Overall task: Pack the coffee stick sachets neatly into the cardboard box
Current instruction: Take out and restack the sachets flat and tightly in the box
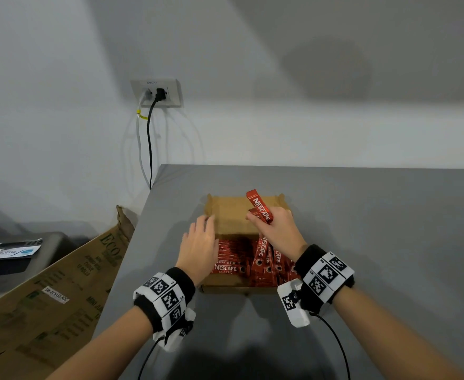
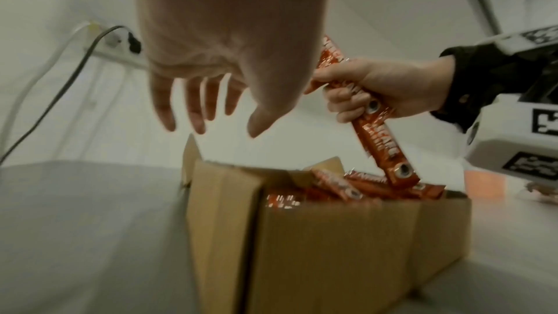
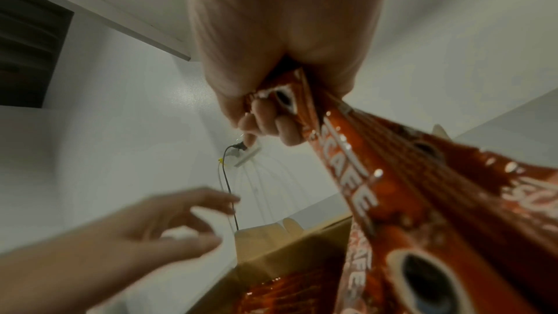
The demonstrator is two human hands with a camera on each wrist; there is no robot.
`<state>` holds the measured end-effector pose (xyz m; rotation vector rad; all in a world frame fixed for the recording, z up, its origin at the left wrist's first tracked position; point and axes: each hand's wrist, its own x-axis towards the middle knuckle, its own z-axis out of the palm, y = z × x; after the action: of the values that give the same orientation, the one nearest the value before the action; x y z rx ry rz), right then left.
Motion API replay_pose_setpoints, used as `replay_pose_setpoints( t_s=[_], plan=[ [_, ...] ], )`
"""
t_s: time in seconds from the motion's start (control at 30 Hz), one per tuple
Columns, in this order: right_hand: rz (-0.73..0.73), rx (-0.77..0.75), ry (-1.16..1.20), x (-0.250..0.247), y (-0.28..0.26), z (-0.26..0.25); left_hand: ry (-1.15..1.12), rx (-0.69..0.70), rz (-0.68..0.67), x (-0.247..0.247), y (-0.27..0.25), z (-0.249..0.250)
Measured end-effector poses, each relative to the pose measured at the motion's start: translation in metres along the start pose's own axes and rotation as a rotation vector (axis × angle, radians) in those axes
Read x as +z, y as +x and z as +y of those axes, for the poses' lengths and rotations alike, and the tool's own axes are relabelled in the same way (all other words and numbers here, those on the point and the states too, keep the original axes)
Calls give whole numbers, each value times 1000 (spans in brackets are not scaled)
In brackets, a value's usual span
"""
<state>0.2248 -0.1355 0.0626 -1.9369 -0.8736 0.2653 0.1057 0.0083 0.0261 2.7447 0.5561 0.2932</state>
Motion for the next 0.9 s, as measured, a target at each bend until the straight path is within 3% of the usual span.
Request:
replay_pose_setpoints(
  t_s=[0.07, 0.2, 0.27, 0.37, 0.53, 0.63, 0.77, 0.9],
  plan=[
    [32, -28, 41, 2, 3, -7, -174, 137, -6, -10, 4, 16],
    [116, -63, 216, 12, 7, -25, -700, 246, -318, -18, 11, 50],
    [169, -65, 301, 16, 8, -30, -857, 209, -327, -16, 13, 55],
    [254, -56, 324, 13, 10, -22, -799, 169, -285, -17, 13, 53],
    [491, 82, 358, -5, 12, -5, -797, -128, -159, -14, 10, 32],
    [202, 149, 237, 2, 3, 4, -832, -182, -61, -17, 13, 28],
    [-220, 253, 395, 19, -8, 2, -963, -169, 94, -22, 14, 31],
    [-236, 231, 357, 26, -10, -7, -869, -124, 123, -26, 15, 34]
  ],
)
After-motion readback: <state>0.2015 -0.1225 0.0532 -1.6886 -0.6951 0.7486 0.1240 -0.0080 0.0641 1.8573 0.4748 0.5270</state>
